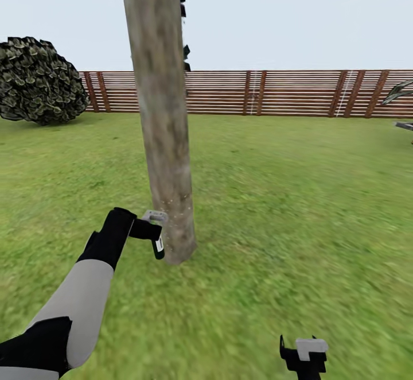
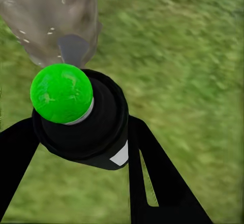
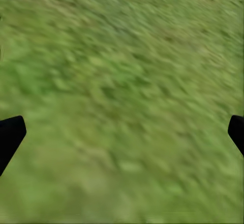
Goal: In the garden, pick up the pesticide atomizer on the floor and spray pesticide onto both trees until each tree trunk is fully covered.
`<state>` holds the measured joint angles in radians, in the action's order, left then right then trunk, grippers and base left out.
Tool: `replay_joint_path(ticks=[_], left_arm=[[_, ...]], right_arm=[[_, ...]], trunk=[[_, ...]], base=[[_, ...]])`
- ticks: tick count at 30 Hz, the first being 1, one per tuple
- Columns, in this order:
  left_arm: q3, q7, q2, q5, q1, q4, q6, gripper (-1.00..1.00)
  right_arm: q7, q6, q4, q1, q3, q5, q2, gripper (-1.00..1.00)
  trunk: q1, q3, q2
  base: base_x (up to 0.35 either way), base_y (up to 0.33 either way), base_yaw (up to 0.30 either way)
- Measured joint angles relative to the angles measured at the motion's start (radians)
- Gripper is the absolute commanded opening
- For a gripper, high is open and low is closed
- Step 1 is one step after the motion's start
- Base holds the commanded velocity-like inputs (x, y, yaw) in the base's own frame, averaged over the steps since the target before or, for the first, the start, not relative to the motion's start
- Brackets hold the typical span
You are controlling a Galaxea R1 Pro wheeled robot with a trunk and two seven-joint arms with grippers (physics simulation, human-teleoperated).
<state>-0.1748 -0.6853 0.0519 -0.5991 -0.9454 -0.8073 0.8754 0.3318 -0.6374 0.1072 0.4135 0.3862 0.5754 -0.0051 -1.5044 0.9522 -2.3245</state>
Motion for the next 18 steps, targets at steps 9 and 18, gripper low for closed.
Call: replay_joint_path(ticks=[9, 18], left_arm=[[-0.001, 0.001, 0.000, -0.002, 0.000, -0.005, 0.001, -1.00], [0.001, 0.004, 0.000, -0.002, 0.000, -0.005, 0.000, -1.00]], right_arm=[[0.000, 0.000, 0.000, 0.000, 0.000, 0.000, 0.001, 1.00], [0.000, 0.000, 0.000, 0.000, 0.000, 0.000, 0.000, 1.00]], trunk=[[0.000, 0.000, 0.000], [0.000, 0.000, 0.000]], base=[[-0.001, -0.275, 0.249], [0.000, -0.277, 0.019]])
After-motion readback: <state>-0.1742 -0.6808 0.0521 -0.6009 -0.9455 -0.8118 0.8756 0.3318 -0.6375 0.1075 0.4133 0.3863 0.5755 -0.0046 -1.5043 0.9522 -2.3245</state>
